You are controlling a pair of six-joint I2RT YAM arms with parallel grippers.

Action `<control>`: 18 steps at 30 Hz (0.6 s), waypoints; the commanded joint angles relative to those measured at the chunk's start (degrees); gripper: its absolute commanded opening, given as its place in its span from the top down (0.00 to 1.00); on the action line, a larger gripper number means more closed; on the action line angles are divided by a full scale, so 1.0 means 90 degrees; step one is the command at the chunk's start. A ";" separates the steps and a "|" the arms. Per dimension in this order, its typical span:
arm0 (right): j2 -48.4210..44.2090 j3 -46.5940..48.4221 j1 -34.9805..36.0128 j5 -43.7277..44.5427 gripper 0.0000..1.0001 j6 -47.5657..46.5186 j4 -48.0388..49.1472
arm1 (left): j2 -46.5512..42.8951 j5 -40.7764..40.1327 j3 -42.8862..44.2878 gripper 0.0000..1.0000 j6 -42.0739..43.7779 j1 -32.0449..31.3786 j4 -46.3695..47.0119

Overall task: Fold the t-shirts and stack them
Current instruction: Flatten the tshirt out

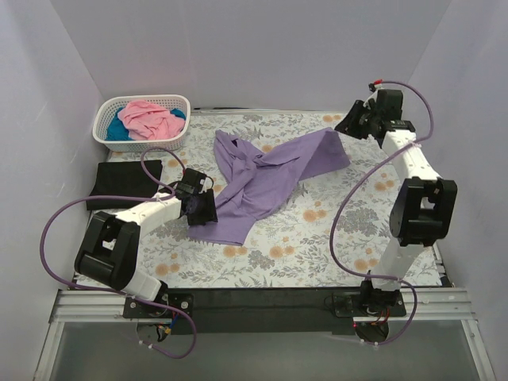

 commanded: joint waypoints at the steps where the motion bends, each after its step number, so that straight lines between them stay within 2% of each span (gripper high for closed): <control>1: 0.0758 0.0854 0.0110 -0.0378 0.65 -0.0355 -0.0874 | 0.0291 0.0081 -0.0143 0.54 0.0030 -0.0019 -0.0233; 5: 0.0545 0.0495 0.0110 0.0265 0.53 -0.0707 -0.0924 | 0.0301 0.0091 -0.0143 0.54 0.0030 -0.0019 -0.0233; 11: 0.0105 -0.0714 0.0110 -0.0317 0.51 -0.0796 -0.0369 | 0.0320 0.0139 -0.0114 0.54 0.0060 -0.0019 -0.0233; 14: 0.0056 -0.1029 0.0284 -0.0573 0.46 -0.0572 0.0257 | 0.0320 0.0149 -0.0114 0.54 0.0069 -0.0019 -0.0233; 18: 0.0367 -0.0709 0.0715 0.0029 0.45 -0.0502 0.0492 | 0.0330 0.0130 -0.0114 0.54 0.0060 -0.0029 -0.0233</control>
